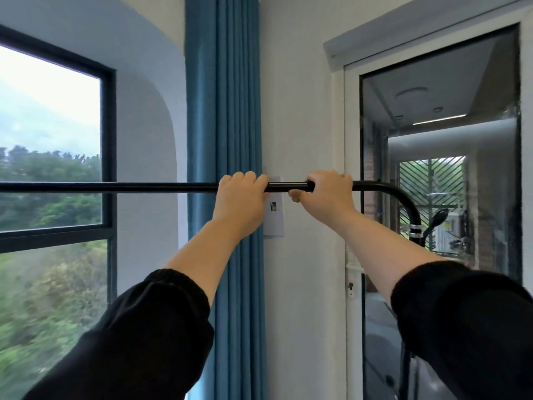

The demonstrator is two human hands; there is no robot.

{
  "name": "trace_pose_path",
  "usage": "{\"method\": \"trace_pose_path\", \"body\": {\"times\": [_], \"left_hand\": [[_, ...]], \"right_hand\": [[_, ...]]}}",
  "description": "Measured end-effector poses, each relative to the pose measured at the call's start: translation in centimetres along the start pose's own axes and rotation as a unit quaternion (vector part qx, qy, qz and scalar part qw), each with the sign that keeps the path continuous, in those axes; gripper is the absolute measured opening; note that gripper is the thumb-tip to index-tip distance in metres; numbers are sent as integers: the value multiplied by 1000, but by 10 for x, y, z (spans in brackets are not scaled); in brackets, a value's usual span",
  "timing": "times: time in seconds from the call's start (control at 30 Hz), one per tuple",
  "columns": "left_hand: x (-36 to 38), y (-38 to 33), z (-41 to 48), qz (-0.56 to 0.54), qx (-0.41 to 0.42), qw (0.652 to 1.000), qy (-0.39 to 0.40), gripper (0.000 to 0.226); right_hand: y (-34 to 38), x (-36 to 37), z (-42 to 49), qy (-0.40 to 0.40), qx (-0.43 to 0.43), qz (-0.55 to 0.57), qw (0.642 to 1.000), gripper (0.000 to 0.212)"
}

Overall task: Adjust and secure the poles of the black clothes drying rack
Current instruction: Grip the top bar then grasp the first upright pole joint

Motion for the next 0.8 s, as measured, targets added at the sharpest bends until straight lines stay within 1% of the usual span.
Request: {"method": "trace_pose_path", "body": {"times": [0.07,0.1,0.13,0.2,0.27,0.37,0.4,0.47,0.53,0.57,0.63,0.67,0.7,0.73,0.8], "left_hand": [[11,-9,-3,-13,22,1000,0,35],[16,-18,-4,-20,31,999,-1,42],[20,-28,-5,-25,35,999,-2,49],[25,-51,-7,-39,27,999,-10,58],[31,-79,-9,-69,17,997,-26,60],[40,-115,-17,-118,23,992,-35,63],[44,-125,-22,-135,28,990,-31,63],[56,-148,-35,-182,41,982,-14,59],[75,-170,-54,-246,44,967,39,52],[88,-182,-66,-280,36,956,83,50],[117,-203,-93,-335,7,921,200,49],[132,-213,-107,-357,-12,897,259,49],[146,-223,-121,-377,-35,871,313,49],[160,-232,-135,-399,-65,840,361,50],[183,-248,-157,-444,-121,778,428,52]], "right_hand": [[-14,2,-4,-6,-4,12,1000,22],[-24,3,-10,-9,-5,9,1000,23],[-33,4,-16,-10,-7,11,1000,34],[-51,1,-35,-27,9,60,998,58],[-75,-4,-62,-61,74,93,991,71],[-121,-3,-100,-99,178,79,976,75],[-137,-1,-114,-96,207,64,971,76],[-169,3,-142,-59,270,21,961,79],[-197,10,-167,4,318,-7,948,81],[-208,14,-179,49,330,-5,943,78],[-223,28,-196,163,325,13,931,63],[-225,34,-201,215,319,30,923,52],[-226,38,-206,243,315,51,916,40],[-225,41,-209,254,314,82,911,30],[-224,43,-215,244,317,141,906,22]]}}
Point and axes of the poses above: each hand's wrist, its own z-axis towards the middle knuckle, its own x-axis out of the palm, y = z × x, the point moved 1 cm from there along z, towards the middle knuckle, and after that the axes turned 15 degrees about -z, right-handed, at the moved point
